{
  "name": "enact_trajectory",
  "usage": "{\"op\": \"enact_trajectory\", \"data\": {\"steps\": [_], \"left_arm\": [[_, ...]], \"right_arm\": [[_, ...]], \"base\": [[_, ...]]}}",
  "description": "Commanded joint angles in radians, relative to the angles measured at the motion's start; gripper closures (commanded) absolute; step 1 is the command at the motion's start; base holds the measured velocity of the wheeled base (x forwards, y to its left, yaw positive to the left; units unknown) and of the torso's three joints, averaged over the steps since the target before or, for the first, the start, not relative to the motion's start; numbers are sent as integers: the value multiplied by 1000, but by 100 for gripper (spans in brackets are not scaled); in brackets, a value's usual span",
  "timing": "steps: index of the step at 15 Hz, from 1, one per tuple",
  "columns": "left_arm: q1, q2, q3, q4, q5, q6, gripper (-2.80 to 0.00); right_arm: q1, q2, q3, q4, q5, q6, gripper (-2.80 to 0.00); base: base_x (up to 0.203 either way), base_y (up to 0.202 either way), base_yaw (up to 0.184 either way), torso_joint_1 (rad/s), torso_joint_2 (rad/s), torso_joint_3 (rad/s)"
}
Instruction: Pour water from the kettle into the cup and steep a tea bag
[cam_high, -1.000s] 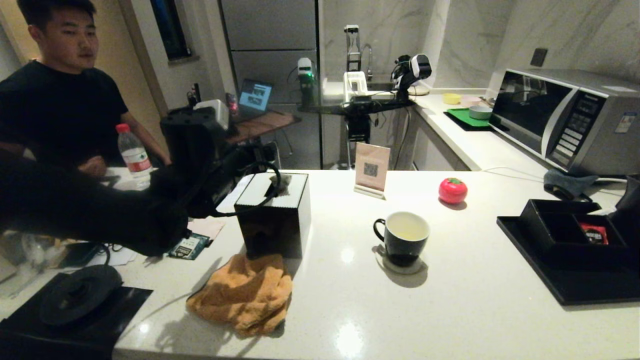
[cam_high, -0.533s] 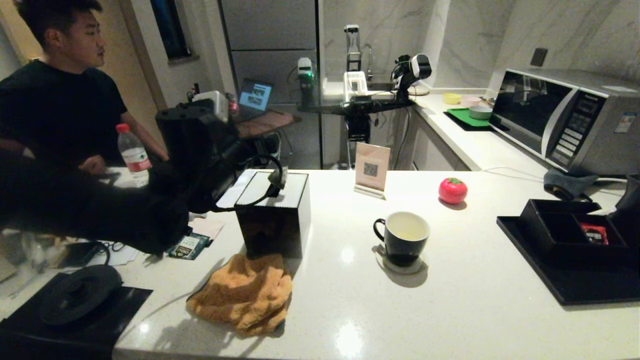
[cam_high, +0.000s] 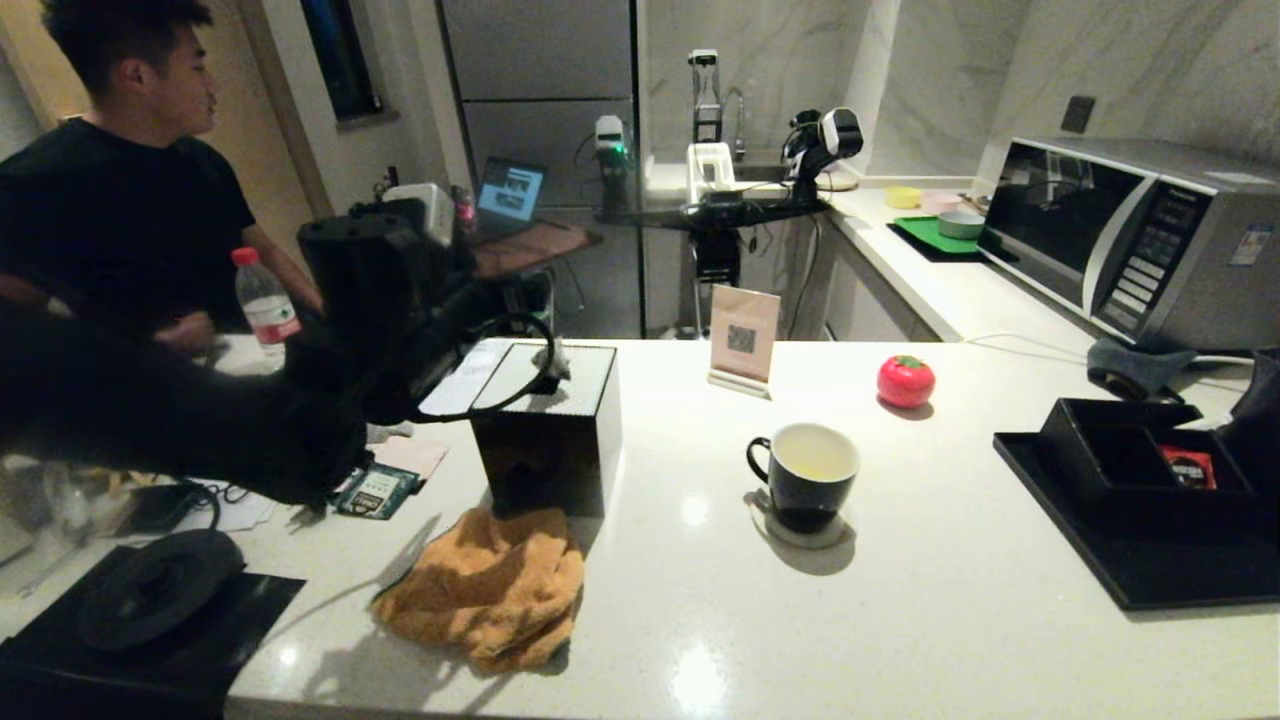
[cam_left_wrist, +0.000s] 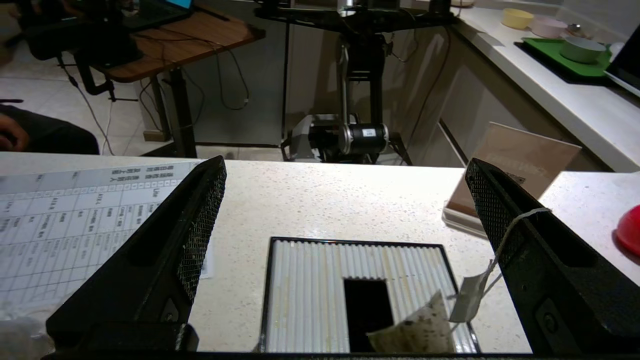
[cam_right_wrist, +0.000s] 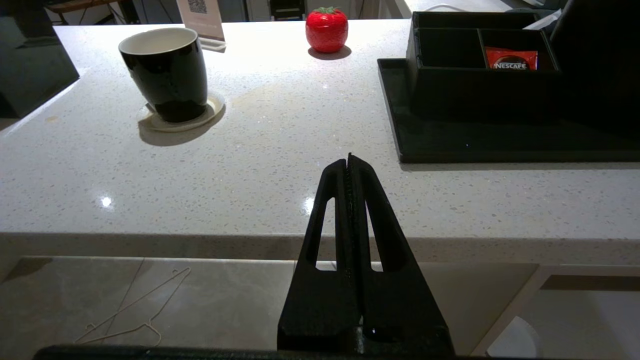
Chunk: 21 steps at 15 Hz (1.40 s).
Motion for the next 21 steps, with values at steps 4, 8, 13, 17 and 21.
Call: {"op": "enact_trajectory", "data": {"steps": [4, 8, 13, 17, 21], "left_arm": [[42, 13, 2, -5, -3, -2, -280], [76, 30, 2, -6, -27, -2, -280], [67, 47, 13, -26, -28, -2, -280], [66, 48, 50, -26, -34, 6, -280], [69, 49, 86, -66, -65, 102, -280]], "right_arm": [[0, 1, 0, 0, 0, 0, 0], [0, 1, 0, 0, 0, 0, 0], [0, 1, 0, 0, 0, 0, 0], [0, 1, 0, 0, 0, 0, 0], [0, 1, 0, 0, 0, 0, 0]], "base": [[0, 0, 0, 0, 0, 0], [0, 0, 0, 0, 0, 0], [0, 0, 0, 0, 0, 0], [0, 0, 0, 0, 0, 0], [0, 0, 0, 0, 0, 0]]}}
